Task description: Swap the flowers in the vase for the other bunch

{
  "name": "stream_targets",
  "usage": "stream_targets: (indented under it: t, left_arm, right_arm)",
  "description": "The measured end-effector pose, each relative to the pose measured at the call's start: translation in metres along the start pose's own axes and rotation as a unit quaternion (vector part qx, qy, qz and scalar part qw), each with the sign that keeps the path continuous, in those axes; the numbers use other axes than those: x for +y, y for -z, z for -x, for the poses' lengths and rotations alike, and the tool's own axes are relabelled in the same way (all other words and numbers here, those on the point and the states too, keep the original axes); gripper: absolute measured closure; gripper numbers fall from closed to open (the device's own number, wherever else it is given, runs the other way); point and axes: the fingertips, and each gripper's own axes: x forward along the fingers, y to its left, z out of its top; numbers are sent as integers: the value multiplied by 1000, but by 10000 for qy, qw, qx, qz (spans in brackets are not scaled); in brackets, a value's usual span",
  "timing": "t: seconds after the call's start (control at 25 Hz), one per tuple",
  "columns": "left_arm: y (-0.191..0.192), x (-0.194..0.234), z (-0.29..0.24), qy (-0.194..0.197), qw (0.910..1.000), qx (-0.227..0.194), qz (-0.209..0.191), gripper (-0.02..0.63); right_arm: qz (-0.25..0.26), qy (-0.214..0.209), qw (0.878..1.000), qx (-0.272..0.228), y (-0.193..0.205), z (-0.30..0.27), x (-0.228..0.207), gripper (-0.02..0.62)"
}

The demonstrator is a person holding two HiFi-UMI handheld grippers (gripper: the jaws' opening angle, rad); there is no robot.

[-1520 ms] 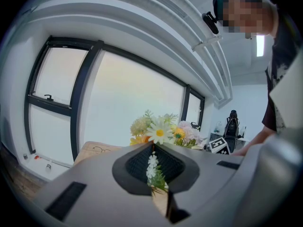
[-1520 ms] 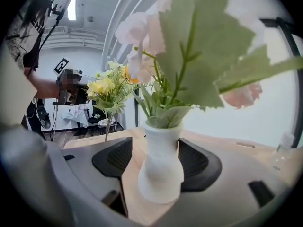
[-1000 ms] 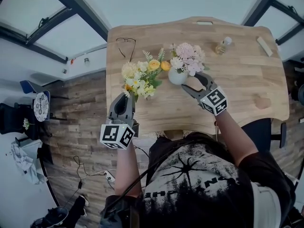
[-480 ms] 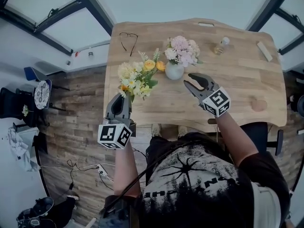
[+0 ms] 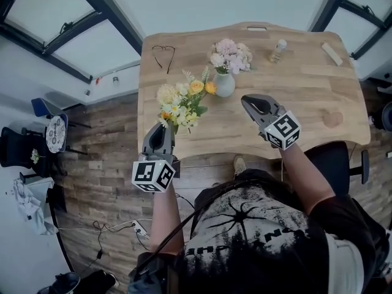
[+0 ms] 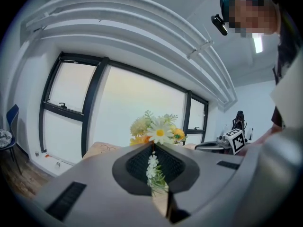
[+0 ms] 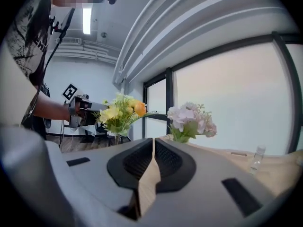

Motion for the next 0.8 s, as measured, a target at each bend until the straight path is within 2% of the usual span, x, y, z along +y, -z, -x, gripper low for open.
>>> stream_targets:
  t: [0.52,0.8]
  left_arm:
    - [7,-11,60,870,9959,67,-218,588]
    - [15,-19,88,1074,9938,66,-268,588]
  right_arm:
    - [82,801,9967,-77,-18,56,94,572]
    - [266,1066,9939,-26,-19,79,123,572]
